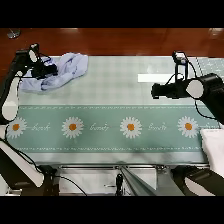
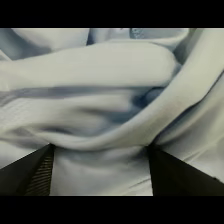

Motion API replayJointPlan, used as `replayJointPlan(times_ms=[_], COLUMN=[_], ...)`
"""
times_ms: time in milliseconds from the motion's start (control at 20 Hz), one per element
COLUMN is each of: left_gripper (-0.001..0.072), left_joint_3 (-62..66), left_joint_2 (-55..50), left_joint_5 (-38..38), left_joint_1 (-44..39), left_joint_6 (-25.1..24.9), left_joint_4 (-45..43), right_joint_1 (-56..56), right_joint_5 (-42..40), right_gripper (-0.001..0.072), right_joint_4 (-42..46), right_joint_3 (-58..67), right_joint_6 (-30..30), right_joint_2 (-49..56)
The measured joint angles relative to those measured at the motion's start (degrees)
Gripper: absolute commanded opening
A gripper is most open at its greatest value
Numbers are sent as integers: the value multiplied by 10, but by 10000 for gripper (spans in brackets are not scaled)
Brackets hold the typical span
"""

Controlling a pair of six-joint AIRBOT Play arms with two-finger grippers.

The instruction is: Fold the shirts.

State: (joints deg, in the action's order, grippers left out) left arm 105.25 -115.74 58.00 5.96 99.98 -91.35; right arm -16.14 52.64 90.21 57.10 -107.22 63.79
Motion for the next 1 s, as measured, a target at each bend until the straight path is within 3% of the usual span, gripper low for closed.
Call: replayJointPlan(times_ms=[350,1000], left_gripper=[24,25], left_joint_3=[100,133], left_joint_2=[29,396], left_joint_5=[110,1], left_joint_1=[-8,-106], left_joint_6=[-35,-32], left_joint_4=[18,36], right_joint_1=[0,0], right_joint_5=[6,29], right_gripper=[622,621], right_joint_4=[-23,-77], right_joint_3=[0,0], right_joint_6=[11,28], right_joint_2=[-10,-204])
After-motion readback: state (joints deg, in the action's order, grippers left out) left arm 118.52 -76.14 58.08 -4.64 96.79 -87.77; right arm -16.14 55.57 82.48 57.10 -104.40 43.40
